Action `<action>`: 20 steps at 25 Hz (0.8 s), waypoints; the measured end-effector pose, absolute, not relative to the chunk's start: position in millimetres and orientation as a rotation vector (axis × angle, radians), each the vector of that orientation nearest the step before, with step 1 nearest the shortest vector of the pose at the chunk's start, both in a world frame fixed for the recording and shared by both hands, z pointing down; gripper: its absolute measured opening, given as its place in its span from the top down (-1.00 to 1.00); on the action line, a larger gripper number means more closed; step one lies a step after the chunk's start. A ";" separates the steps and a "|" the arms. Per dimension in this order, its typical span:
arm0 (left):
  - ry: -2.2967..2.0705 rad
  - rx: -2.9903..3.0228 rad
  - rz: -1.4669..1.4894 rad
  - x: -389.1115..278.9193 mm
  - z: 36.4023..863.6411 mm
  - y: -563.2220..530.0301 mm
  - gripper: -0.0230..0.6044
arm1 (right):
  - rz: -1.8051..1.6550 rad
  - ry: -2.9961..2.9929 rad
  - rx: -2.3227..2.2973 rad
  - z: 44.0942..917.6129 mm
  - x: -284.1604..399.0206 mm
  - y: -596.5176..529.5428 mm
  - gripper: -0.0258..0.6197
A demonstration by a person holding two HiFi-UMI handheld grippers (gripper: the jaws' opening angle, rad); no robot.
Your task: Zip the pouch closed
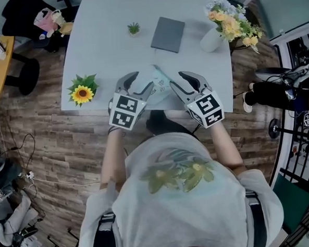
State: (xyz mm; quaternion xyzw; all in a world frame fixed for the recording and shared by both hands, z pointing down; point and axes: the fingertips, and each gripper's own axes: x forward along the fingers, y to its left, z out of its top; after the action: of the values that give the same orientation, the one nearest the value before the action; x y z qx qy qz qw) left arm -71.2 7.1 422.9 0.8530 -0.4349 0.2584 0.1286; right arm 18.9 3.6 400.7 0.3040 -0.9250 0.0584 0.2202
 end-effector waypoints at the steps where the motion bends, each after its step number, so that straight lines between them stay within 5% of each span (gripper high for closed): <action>1: -1.255 2.477 0.764 -72.3 425.7 0.1 0.19 | 0.157 -2.556 0.834 402.3 16.4 -4.4 0.35; 20: -0.974 2.384 1.122 -67.7 507.5 -71.1 0.19 | 0.204 -2.451 0.544 466.7 5.6 -79.7 0.35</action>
State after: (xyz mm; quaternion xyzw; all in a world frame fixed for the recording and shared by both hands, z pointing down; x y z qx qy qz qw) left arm -67.7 -71.1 507.5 0.8370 -0.3418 0.3939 0.1655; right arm 5.6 -79.7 466.7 0.2057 -0.9263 0.0771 0.3061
